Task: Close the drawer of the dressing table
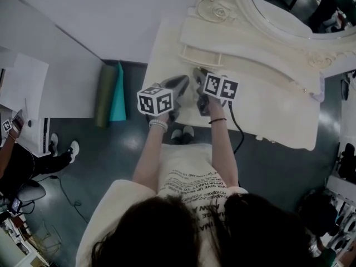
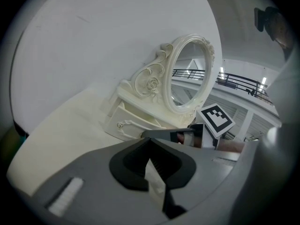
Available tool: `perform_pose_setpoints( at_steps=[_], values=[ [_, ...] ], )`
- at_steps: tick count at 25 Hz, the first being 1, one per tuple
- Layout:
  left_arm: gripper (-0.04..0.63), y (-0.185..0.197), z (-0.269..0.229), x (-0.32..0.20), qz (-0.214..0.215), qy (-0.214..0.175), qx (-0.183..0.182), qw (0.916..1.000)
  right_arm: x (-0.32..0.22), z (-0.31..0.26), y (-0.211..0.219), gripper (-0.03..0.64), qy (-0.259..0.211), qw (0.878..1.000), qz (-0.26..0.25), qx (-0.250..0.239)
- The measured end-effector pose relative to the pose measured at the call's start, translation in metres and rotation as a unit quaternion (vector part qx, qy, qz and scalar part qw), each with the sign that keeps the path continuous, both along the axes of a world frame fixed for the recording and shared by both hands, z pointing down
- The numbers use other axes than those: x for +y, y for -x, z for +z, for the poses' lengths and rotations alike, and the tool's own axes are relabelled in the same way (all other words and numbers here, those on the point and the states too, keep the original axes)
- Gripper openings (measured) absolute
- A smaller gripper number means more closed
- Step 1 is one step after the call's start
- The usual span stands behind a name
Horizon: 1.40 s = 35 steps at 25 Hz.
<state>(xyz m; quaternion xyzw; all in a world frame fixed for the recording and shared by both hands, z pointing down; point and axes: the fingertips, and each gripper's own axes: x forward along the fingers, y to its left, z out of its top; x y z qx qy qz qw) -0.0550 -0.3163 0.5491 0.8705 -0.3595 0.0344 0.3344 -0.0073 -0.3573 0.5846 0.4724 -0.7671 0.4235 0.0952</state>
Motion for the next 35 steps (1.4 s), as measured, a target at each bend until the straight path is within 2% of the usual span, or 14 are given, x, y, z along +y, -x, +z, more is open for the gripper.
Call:
perform_pose_setpoints(
  at_steps=[5, 35],
  values=[
    [-0.008, 0.001, -0.001, 0.000, 0.001, 0.000, -0.001, 1.0000, 0.000, 0.002, -0.003, 0.094, 0.005, 1.000, 0.006, 0.015],
    [-0.009, -0.002, -0.002, -0.012, 0.000, -0.004, 0.002, 1.0000, -0.008, 0.001, -0.005, 0.095, 0.005, 1.000, -0.001, 0.015]
  ],
)
